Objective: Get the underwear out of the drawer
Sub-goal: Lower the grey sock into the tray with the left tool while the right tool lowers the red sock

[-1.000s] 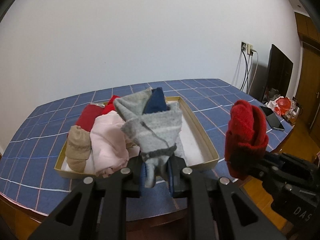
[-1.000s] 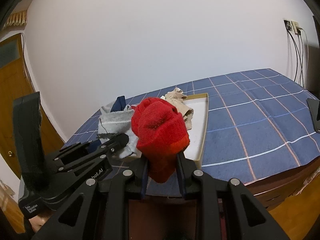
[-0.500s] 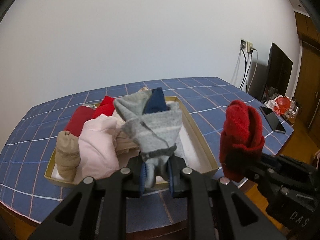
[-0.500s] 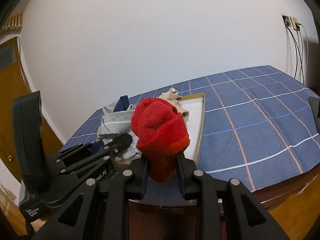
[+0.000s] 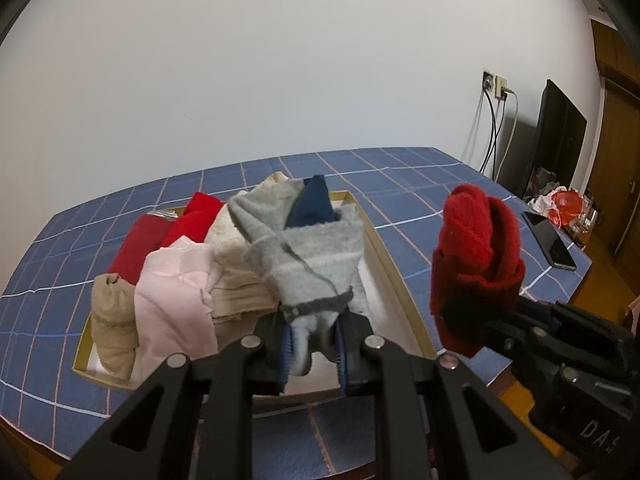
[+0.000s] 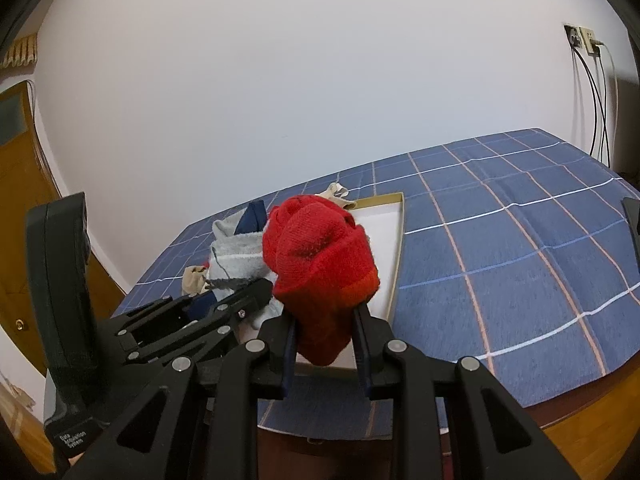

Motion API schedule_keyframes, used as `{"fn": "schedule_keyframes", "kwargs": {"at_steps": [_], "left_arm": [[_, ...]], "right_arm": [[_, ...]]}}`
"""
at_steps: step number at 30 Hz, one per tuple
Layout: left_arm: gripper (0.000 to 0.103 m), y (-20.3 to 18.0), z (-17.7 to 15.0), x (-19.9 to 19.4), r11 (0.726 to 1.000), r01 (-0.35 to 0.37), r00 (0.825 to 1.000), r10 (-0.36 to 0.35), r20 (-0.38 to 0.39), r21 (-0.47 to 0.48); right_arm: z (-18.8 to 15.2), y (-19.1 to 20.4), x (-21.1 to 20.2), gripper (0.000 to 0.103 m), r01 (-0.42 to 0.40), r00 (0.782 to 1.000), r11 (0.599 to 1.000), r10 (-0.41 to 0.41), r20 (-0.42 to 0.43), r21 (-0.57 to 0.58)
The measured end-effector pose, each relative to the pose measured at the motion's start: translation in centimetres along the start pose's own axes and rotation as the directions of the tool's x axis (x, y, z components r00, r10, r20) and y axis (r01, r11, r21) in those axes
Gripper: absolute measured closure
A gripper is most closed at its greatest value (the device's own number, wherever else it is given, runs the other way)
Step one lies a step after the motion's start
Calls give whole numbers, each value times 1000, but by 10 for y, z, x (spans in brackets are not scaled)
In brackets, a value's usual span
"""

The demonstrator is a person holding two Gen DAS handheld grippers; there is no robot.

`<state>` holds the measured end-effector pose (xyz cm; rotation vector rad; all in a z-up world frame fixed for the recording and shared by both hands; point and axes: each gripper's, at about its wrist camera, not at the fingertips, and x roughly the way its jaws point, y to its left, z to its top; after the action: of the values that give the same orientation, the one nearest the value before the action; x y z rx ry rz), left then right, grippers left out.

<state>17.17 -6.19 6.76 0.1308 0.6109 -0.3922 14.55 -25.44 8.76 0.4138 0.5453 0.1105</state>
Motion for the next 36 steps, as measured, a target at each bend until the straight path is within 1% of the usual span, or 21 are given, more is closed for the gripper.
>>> {"fn": "schedule_keyframes", "kwargs": {"at_steps": [6,11,20,26,30,36], "left_arm": [[88,1,6,6,1000,5,1000,-5,-11,-5],[88,3,4,10,1000,10,1000,-10,-24,-13],[88,20,7,24,998,24,997,-28,-76,-61],[88,14,8,33,998,28,994,-34,-100,-59],[88,4,11,43,998,50,991,-55,-120,-48],[88,-10,19,60,996,86,985,-89,-148,-30]], "right_arm": [[3,0,-1,76,3,1000,1000,-3,-5,2],[4,4,0,76,6,1000,1000,-5,-14,2],[15,1,8,76,24,999,1000,-24,-25,9],[22,3,26,76,42,998,999,-42,-40,-4],[35,-2,41,76,60,997,998,-60,-54,-8],[59,-10,69,76,82,990,996,-84,-116,-23]]}}
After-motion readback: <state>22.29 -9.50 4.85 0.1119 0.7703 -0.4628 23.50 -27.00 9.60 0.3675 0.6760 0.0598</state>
